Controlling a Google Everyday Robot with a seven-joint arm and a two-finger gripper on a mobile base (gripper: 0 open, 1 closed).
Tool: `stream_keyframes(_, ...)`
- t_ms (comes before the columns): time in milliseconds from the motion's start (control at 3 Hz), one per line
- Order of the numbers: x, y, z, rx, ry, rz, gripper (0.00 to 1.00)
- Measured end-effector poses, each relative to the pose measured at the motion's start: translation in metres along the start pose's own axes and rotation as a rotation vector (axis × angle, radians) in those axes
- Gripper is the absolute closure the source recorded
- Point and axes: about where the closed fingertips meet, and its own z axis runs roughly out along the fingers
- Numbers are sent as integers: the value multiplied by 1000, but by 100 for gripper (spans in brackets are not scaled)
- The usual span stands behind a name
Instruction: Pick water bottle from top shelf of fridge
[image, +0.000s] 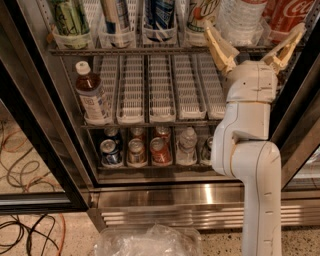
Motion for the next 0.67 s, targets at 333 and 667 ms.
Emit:
stream_keyframes(333, 0, 0, 0, 0, 0, 0, 18)
stream_keyframes(667, 0, 0, 0, 0, 0, 0, 21)
